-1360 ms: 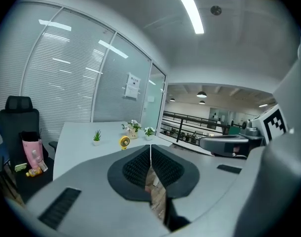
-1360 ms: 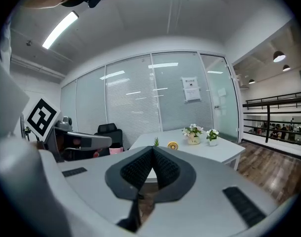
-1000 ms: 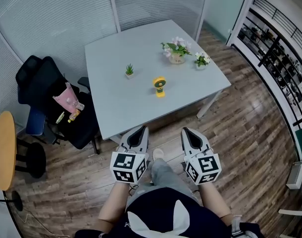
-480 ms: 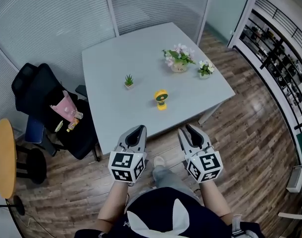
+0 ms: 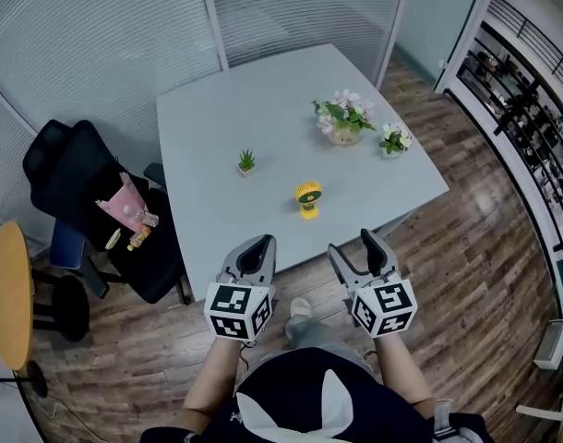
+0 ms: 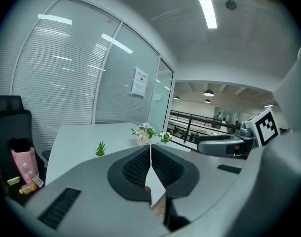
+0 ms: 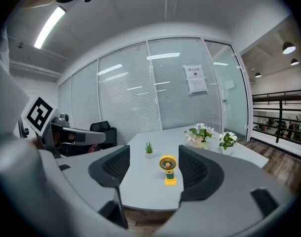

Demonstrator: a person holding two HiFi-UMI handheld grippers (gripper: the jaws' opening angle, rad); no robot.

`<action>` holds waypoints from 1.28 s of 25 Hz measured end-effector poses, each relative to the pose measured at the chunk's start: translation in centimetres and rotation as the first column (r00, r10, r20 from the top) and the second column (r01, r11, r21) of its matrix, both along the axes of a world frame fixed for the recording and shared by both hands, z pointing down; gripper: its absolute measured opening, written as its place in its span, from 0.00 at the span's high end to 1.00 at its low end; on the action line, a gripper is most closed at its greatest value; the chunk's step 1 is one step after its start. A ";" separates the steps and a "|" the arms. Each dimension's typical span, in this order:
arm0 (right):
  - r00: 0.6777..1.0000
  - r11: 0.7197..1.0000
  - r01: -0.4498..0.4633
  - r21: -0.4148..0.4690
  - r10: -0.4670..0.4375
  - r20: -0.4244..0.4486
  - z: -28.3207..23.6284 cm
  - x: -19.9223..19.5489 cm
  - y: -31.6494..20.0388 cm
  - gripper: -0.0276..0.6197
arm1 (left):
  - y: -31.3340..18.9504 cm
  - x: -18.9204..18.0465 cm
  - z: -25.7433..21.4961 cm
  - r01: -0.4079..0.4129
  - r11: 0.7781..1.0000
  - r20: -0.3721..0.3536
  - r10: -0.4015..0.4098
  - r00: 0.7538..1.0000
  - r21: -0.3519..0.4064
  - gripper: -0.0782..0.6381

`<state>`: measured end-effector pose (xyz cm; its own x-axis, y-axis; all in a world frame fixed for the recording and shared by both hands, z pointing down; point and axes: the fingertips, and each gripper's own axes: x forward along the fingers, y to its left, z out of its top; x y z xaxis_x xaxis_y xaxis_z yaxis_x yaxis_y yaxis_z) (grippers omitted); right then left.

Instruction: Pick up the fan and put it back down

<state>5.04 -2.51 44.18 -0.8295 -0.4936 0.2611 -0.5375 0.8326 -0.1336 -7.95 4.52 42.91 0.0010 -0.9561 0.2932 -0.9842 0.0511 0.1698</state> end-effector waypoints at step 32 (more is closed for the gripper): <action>0.979 0.986 0.113 -0.125 -0.131 -0.153 8.3 -6.6 -6.5 0.44 | -6.7 -5.4 2.2 0.063 0.997 0.006 -0.063 0.998 -0.032 0.86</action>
<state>-1.54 -8.98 52.50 -0.8244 -0.3502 0.4447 -0.4550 0.8773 -0.1526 -13.36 -2.17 45.11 -0.0607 -0.9441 0.3239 -0.9797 0.1185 0.1619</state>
